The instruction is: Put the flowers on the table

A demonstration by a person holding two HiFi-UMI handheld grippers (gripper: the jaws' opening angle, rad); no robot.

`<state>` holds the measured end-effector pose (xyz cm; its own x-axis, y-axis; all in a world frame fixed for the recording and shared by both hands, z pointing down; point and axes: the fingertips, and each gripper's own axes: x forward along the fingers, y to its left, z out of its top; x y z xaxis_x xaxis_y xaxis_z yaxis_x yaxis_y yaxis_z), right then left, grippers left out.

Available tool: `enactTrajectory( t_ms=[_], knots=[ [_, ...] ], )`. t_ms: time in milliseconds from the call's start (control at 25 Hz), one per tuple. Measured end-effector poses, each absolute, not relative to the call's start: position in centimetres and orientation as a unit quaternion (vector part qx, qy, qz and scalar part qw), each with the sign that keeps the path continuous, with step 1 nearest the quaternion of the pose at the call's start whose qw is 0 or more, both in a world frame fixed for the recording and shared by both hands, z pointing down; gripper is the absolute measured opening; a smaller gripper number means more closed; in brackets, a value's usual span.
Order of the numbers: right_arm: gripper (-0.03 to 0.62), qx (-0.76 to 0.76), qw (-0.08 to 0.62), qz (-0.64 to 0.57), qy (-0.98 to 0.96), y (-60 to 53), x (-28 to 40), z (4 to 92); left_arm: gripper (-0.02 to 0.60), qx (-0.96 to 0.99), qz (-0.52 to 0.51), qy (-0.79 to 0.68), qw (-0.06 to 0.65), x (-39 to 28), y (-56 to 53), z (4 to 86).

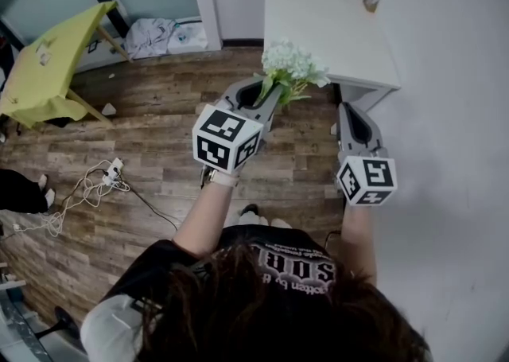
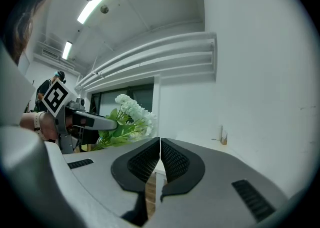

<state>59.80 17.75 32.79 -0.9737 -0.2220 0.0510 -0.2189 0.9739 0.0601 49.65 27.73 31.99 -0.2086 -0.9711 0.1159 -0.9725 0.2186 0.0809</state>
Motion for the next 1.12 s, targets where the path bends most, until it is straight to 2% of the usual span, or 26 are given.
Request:
enactTrajectory(
  t_ms=[480,1120],
  knots=[
    [0.031,0.112,0.027,-0.039,-0.993,19.2,51.2,31.5,0.048,0.644,0.007,-0.762,0.07,43.2,28.4,31.3],
    [0.032,0.112,0.038,-0.039,-0.992,16.6,44.6,32.7,0.048,0.639,0.005,-0.765,0.077,37.1,26.2,32.8]
  ],
)
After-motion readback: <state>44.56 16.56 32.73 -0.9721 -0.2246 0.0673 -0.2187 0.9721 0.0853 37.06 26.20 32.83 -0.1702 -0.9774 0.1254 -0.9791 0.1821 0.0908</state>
